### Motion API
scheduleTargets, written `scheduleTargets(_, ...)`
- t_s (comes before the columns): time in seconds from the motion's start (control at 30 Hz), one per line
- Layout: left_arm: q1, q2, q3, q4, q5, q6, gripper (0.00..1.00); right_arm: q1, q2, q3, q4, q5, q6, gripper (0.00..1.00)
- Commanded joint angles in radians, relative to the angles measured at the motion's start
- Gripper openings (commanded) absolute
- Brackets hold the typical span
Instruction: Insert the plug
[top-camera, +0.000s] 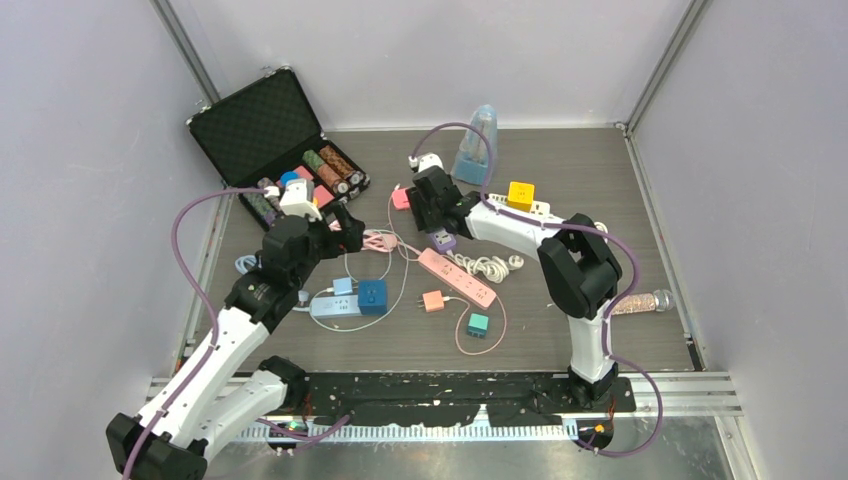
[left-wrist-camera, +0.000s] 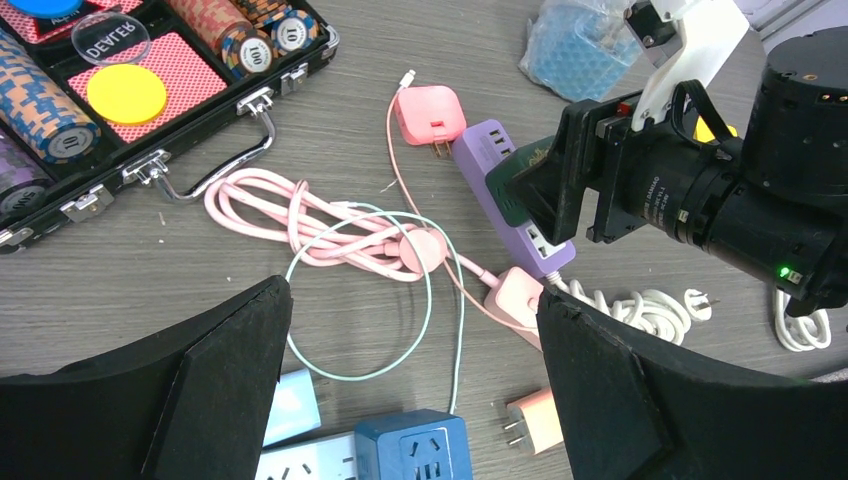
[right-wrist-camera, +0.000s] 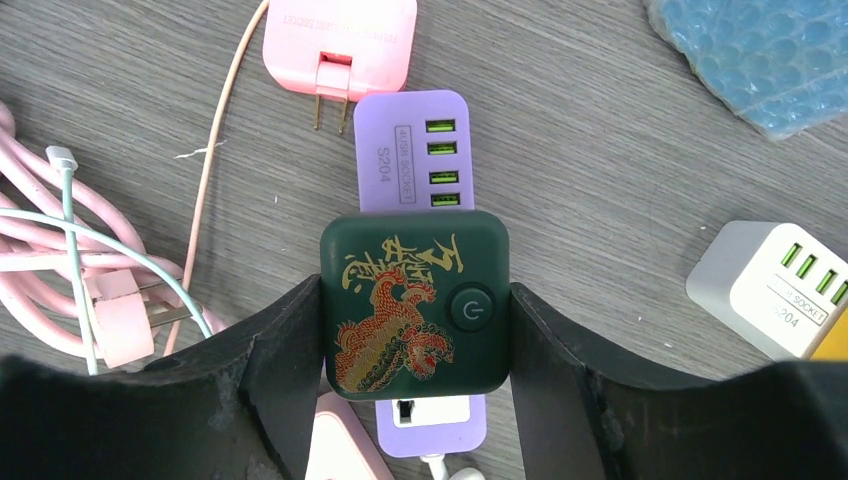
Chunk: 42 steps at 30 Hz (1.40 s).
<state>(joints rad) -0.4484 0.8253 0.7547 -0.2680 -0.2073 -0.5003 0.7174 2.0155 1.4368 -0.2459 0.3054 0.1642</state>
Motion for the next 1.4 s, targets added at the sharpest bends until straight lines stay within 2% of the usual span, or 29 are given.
scheduleTargets(0.0, 0.008, -0.023, -0.005, 0.01, 0.016, -0.015, 0.91, 0.005, 0.22, -0.117, -0.426, 0.01, 0.055, 0.06)
scheduleTargets(0.27, 0.013, -0.066, -0.01, -0.004, 0.009, -0.015, 0.91, -0.072, 0.104, -0.078, -0.498, 0.112, 0.027, 0.1)
scheduleTargets(0.53, 0.016, -0.08, -0.011, -0.014, 0.009, -0.011, 0.92, -0.097, 0.072, -0.053, -0.533, 0.128, 0.029, 0.13)
scheduleTargets(0.6, 0.016, -0.081, -0.013, -0.013, 0.009, -0.01, 0.92, -0.096, 0.066, -0.045, -0.541, 0.163, 0.032, 0.24)
scheduleTargets(0.63, 0.017, -0.083, -0.013, -0.012, 0.009, -0.011, 0.92, -0.097, 0.057, -0.047, -0.54, 0.172, 0.028, 0.37)
scheduleTargets(0.67, 0.017, -0.081, -0.015, -0.01, 0.011, -0.011, 0.92, -0.097, 0.05, -0.057, -0.52, 0.163, 0.008, 0.43)
scheduleTargets(0.7, 0.017, -0.079, -0.015, -0.008, 0.013, -0.012, 0.92, -0.096, 0.025, -0.067, -0.502, 0.128, 0.0, 0.53)
scheduleTargets(0.8, 0.017, -0.073, -0.014, -0.004, 0.016, -0.013, 0.92, -0.096, -0.035, -0.103, -0.428, 0.018, -0.023, 0.67)
scheduleTargets(1.0, 0.019, -0.07, -0.012, -0.004, 0.02, -0.013, 0.92, -0.097, -0.07, -0.038, -0.437, -0.002, -0.066, 0.81)
scheduleTargets(1.17, 0.02, -0.079, -0.017, -0.01, 0.019, -0.013, 0.92, -0.107, -0.059, 0.011, -0.466, 0.04, -0.131, 0.82)
scheduleTargets(1.37, 0.025, -0.087, -0.015, -0.015, 0.019, -0.008, 0.92, -0.121, -0.091, 0.013, -0.437, -0.002, -0.198, 0.85)
